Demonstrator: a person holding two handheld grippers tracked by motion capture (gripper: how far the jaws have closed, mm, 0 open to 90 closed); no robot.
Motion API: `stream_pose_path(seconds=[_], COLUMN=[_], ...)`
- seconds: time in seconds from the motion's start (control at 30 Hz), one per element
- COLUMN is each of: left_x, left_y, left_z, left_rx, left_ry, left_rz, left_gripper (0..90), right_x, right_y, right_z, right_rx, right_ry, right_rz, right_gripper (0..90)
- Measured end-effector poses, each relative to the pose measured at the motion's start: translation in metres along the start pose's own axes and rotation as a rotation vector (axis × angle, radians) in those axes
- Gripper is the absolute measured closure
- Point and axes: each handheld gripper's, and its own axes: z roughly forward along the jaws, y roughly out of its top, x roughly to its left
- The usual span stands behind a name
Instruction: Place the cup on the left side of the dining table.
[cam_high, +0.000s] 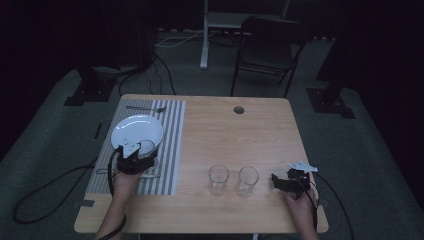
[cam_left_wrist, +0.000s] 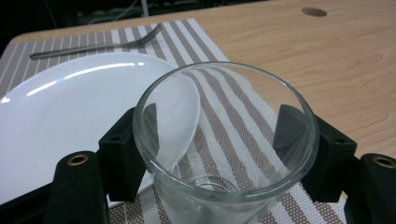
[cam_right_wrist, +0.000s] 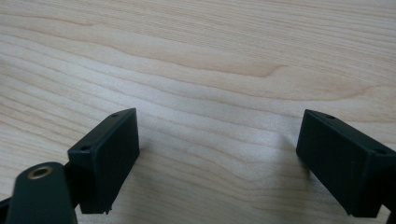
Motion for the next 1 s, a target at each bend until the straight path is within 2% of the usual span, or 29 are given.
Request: stream_pose_path(seconds=[0.13,0.3,0.33,0.4,0.57,0.67,0.77,0.8,0.83,0.87,0.9,1.0], left_x=[-0.002,-0.004,-0.002,-0.002,-0.003,-0.001,0.001,0.001,0.002,0.003,0.003,0.001], left_y=[0.003,0.002,0.001,0.000,-0.003,-0.005,-0.009,-0.009,-0.010,-0.011,-0.013,-0.016], left_z=[0.000,-0.002,-0.004,-0.005,-0.008,-0.009,-0.011,-0.011,-0.012,-0.012,-0.013,-0.016], left_rx=[0.030,0.030,0.032,0.033,0.034,0.053,0.059,0.059,0.077,0.084,0.076,0.095], left_ry=[0.012,0.032,0.014,0.013,0.024,0.011,0.003,0.003,0.010,0.006,0.017,0.044], left_rz=[-0.017,-0.021,-0.051,-0.064,-0.060,-0.064,-0.077,-0.077,-0.079,-0.081,-0.077,-0.035], left_gripper=[28.7,28.3,28.0,27.9,27.7,20.3,20.2,18.1,11.0,10.3,10.2,8.4], right_x=[0.000,0.000,0.000,0.000,0.000,0.000,0.000,0.000,0.000,0.000,0.000,0.000], right_y=[0.000,0.000,0.000,0.000,0.000,0.000,0.000,0.000,0.000,0.000,0.000,0.000], right_z=[0.000,0.000,0.000,0.000,0.000,0.000,0.000,0.000,0.000,0.000,0.000,0.000], right_rx=[0.000,0.000,0.000,0.000,0.000,0.000,0.000,0.000,0.000,0.000,0.000,0.000], right_ry=[0.000,0.000,0.000,0.000,0.000,0.000,0.000,0.000,0.000,0.000,0.000,0.000], right_rz=[0.000,0.000,0.000,0.000,0.000,0.000,0.000,0.000,0.000,0.000,0.000,0.000], right_gripper=[12.8,12.8,12.8,12.8,12.8,12.8,12.8,12.8,12.9,12.8,12.8,12.8])
